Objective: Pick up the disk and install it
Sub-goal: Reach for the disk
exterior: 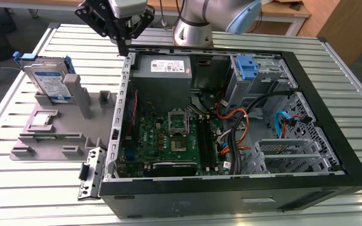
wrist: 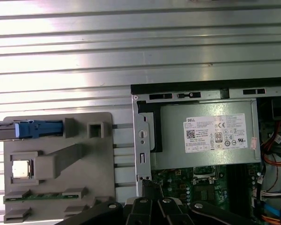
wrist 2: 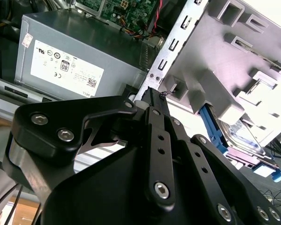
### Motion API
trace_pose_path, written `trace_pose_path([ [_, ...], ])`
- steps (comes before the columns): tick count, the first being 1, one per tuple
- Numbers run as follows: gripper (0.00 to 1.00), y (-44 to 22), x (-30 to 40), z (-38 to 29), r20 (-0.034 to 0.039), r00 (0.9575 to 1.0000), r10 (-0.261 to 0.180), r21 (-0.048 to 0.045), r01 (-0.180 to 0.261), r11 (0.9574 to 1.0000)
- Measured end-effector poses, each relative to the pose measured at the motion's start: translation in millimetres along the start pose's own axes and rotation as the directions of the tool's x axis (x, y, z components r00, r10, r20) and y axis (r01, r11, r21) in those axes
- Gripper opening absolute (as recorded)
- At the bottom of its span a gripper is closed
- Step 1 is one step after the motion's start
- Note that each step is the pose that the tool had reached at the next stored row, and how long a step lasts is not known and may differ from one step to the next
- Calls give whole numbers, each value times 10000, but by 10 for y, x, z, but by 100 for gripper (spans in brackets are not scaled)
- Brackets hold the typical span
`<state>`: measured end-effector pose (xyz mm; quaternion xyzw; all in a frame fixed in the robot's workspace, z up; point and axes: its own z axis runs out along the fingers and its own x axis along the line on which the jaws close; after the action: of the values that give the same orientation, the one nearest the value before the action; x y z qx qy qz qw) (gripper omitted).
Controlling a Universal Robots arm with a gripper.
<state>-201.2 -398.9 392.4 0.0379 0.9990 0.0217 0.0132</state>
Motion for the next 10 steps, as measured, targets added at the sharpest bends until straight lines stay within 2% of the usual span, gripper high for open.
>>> trace_pose_path([
  [5,10,-3,35,0,0,10000,-1,1,1,10000],
  [10,10,-8,101,2,0,10000,-1,0,1,10000],
])
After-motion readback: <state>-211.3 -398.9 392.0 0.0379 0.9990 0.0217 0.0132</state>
